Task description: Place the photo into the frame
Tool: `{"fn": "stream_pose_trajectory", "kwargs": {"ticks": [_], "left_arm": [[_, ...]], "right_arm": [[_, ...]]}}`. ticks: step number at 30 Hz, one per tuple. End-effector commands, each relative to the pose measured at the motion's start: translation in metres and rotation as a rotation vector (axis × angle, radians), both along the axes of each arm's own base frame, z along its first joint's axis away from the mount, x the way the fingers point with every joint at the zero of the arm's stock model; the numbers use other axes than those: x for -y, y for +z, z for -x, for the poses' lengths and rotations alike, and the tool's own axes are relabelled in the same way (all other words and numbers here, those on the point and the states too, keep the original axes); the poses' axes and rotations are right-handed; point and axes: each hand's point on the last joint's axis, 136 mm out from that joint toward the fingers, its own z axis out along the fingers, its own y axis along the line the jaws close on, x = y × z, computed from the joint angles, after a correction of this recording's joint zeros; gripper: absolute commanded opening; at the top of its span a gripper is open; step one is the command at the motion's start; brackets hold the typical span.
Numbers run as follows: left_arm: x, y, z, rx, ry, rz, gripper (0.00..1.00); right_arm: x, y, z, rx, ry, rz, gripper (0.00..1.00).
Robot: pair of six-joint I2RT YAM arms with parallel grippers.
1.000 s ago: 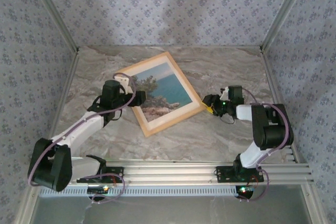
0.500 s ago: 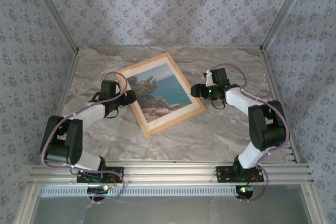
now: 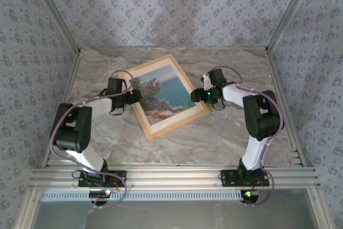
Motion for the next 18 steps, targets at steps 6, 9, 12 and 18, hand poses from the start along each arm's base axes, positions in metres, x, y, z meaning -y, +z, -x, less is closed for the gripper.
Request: {"fn": "stream_pose_trajectory", "kwargs": {"ticks": [6, 9, 12, 18], "left_arm": [[0.022, 0.007, -0.015, 0.014, -0.039, 0.111, 0.83], [0.031, 0.011, -0.017, 0.030, -0.065, 0.119, 0.81], [0.043, 0.016, -0.019, 0.040, -0.101, 0.127, 0.81], [0.073, 0.023, -0.022, 0.052, -0.184, 0.135, 0.80]], "right_arm": [[-0.009, -0.001, 0.038, -0.073, 0.049, -0.062, 0.70], [-0.012, 0.000, 0.050, -0.084, 0.055, -0.080, 0.69], [-0.013, 0.001, 0.063, -0.086, 0.057, -0.090, 0.69], [-0.011, 0.004, 0.087, -0.091, 0.044, -0.103, 0.68]]}}
